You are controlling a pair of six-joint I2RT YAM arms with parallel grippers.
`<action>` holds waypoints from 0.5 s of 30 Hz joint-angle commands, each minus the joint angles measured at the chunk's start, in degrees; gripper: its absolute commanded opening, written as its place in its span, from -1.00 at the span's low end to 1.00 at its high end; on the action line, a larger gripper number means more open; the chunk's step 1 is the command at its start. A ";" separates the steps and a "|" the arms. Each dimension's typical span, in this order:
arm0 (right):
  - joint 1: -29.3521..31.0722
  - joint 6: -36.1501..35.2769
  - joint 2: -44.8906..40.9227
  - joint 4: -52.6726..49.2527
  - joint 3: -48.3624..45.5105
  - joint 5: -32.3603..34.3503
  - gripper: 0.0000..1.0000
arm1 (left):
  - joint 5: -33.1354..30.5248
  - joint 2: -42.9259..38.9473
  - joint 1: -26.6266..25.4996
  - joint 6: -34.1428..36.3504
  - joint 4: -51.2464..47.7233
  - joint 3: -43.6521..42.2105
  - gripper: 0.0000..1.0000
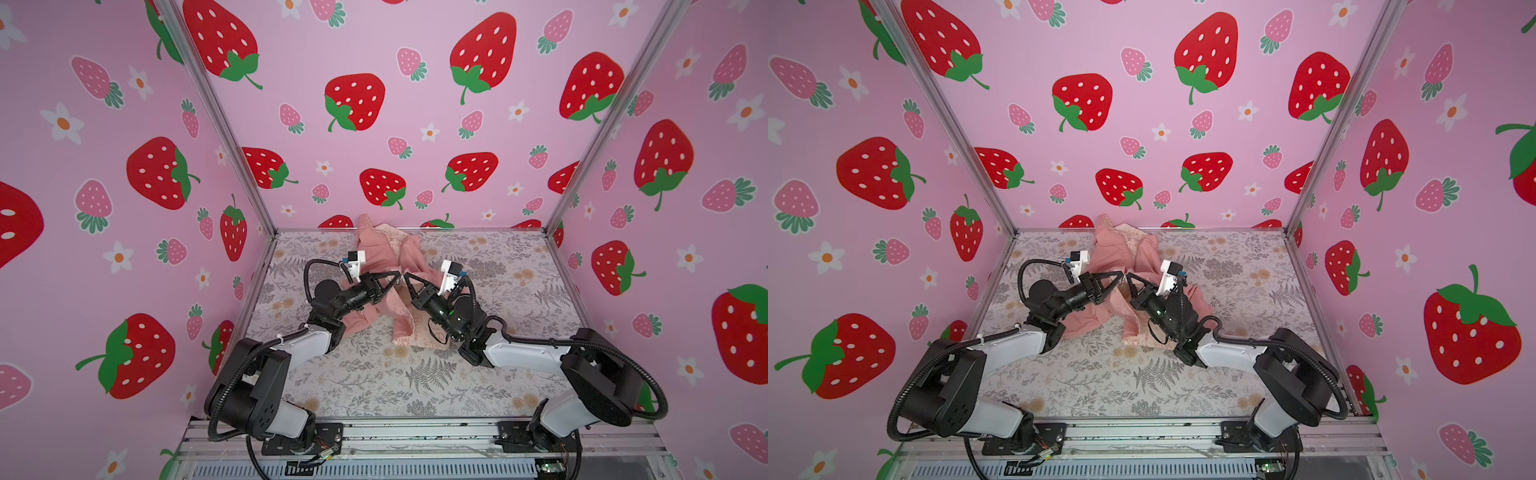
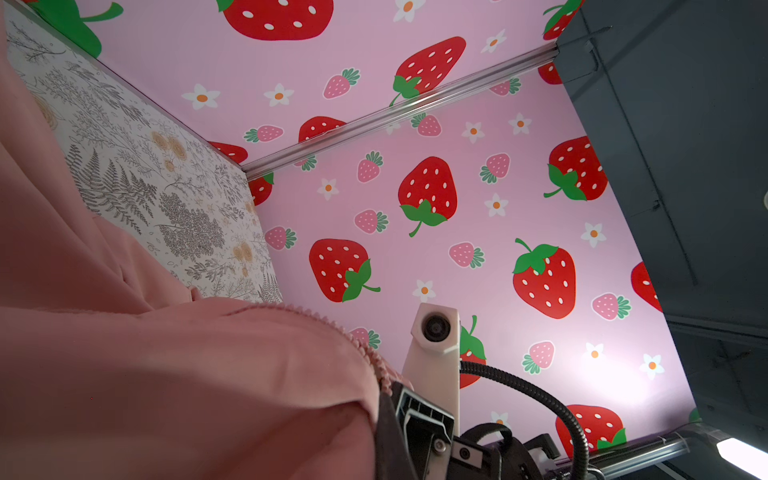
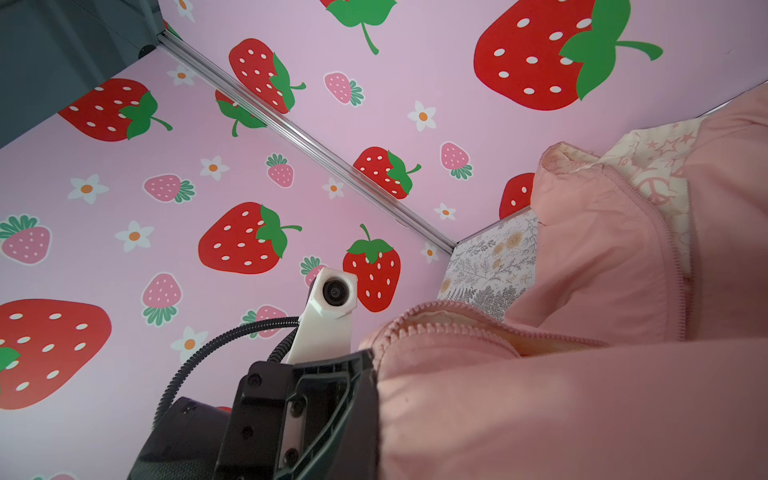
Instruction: Zip up the jacket
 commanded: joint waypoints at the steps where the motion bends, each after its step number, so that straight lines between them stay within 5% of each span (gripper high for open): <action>1: 2.93 0.95 1.84 -3.92 -1.51 -4.71 -1.00 | -6.86 -0.24 1.78 -1.89 9.32 3.44 -1.00; 15: -2.62 2.44 -3.65 -7.07 -0.70 -8.35 -1.00 | -6.42 -2.62 -0.75 1.82 3.92 -0.53 -1.00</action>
